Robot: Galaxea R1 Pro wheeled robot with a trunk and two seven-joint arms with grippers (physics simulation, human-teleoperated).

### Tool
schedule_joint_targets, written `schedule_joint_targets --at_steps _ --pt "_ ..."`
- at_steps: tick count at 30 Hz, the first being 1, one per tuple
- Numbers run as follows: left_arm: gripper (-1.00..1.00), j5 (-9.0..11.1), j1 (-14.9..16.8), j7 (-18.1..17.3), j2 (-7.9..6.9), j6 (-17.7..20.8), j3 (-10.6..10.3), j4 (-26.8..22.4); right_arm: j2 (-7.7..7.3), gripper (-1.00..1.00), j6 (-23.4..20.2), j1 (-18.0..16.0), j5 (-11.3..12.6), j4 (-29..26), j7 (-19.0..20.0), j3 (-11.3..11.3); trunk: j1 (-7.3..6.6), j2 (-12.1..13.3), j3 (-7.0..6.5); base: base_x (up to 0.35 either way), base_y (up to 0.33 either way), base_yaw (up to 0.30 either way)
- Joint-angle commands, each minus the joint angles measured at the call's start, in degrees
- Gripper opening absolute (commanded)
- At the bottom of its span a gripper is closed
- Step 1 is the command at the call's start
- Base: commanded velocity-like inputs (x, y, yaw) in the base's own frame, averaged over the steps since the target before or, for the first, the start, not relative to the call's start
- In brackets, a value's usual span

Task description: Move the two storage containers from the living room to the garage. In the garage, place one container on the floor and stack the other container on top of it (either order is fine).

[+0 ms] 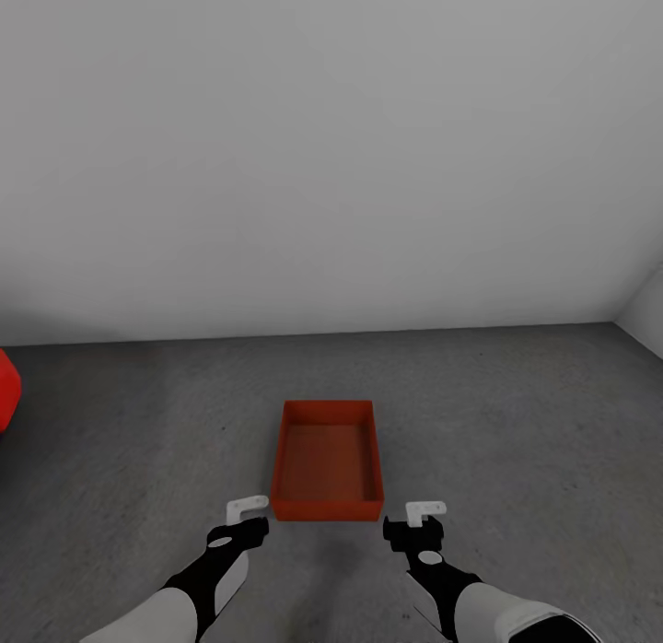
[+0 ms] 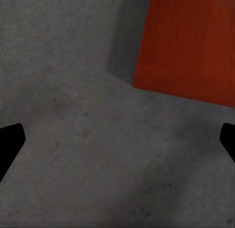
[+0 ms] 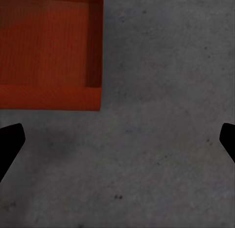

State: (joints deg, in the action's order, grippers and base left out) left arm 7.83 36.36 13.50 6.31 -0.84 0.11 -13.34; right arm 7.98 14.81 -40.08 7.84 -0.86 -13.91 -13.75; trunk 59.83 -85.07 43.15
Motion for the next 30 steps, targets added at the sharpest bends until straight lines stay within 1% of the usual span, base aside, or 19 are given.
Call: schedule_joint_targets --at_steps 1,30 --pt "1.00 0.52 0.02 0.12 0.02 -0.07 -0.02 -0.01 0.02 1.00 0.22 -0.02 0.60 0.06 -0.14 -0.49 -0.23 0.39 -0.14 0.000 0.000 0.000" --pt "1.00 0.52 0.02 -0.03 -0.07 0.00 -0.02 0.07 0.02 1.00 0.22 -0.01 0.60 0.06 -0.09 -0.49 -6.60 12.02 -5.35 0.000 0.000 0.000"
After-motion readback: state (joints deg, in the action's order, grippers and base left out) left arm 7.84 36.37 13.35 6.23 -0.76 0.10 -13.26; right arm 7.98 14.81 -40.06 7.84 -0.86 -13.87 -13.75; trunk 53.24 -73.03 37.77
